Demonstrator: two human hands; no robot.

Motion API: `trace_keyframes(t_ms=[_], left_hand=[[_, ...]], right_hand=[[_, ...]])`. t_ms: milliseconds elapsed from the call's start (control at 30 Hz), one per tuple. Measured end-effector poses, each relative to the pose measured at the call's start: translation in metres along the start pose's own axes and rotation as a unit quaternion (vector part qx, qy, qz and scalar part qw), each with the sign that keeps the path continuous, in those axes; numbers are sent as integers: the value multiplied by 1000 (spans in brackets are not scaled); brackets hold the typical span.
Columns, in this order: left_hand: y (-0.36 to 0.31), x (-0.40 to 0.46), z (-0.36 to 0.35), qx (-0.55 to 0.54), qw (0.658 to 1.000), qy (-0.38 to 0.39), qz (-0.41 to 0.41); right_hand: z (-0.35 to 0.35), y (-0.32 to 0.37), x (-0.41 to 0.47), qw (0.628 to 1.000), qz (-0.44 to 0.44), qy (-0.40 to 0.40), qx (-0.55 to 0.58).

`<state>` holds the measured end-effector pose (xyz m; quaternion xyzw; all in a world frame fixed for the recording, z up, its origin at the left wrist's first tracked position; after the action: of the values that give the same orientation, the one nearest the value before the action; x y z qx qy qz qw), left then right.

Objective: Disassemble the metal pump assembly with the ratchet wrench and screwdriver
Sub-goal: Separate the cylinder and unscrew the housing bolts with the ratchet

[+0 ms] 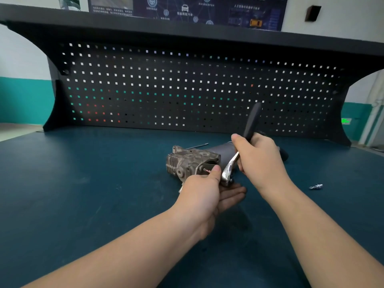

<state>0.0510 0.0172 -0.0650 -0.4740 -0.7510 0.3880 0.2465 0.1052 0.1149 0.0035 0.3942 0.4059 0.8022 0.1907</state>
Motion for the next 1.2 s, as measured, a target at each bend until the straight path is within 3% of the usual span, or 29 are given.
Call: trace_keyframes(t_ms=[133,300,533,633,800,867,933,967,1033,1067,1100,1133,1200], left_hand=[[-1,-1,-1,-21,1000,-9,0],[-1,-2,-2,-65,998,-16,1],[-4,-5,0,-137,990,-17,-2],[-3,-4,2,-146,989,-15,0],[-3,-3,3,-143,990,-18,-1],[-3,-3,3,-127,992,-23,3],[-4,-3,6,-115,993,-30,7],[-3,-3,7,-110,993,-32,10],[-2,-1,9,-96,995,-32,16],[-2,0,10,-90,995,-34,18],[-1,0,10,-87,995,-36,19],[-1,1,10,-85,996,-38,18],[-2,1,9,-92,995,-40,12]], right_hand=[[-2,2,0,1000,16,4,7],[-6,23,-9,991,128,33,23],[-28,52,-31,961,242,128,-45],[-31,55,-33,955,259,116,-82],[-21,45,-26,973,212,56,-70],[-17,36,-19,987,147,21,-68],[-12,15,-11,1000,21,-10,7],[-11,-2,-8,993,-62,-14,97],[-20,-26,-11,932,-202,-2,301],[-23,-31,-13,908,-238,6,346],[-23,-32,-14,905,-251,12,343],[-20,-30,-11,927,-226,13,298],[-11,-9,-8,985,-90,1,149]])
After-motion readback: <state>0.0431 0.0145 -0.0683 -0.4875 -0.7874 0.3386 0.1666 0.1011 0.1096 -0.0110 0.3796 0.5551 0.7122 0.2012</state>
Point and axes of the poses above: each hand's wrist, its own x-axis towards the middle knuckle, its own z-axis out of the back of the hand, y = z × x, the point moved 6 cm from there along x, towards the middle knuckle, and after that the axes turned 12 degrees about y, right-handed, at the moved point
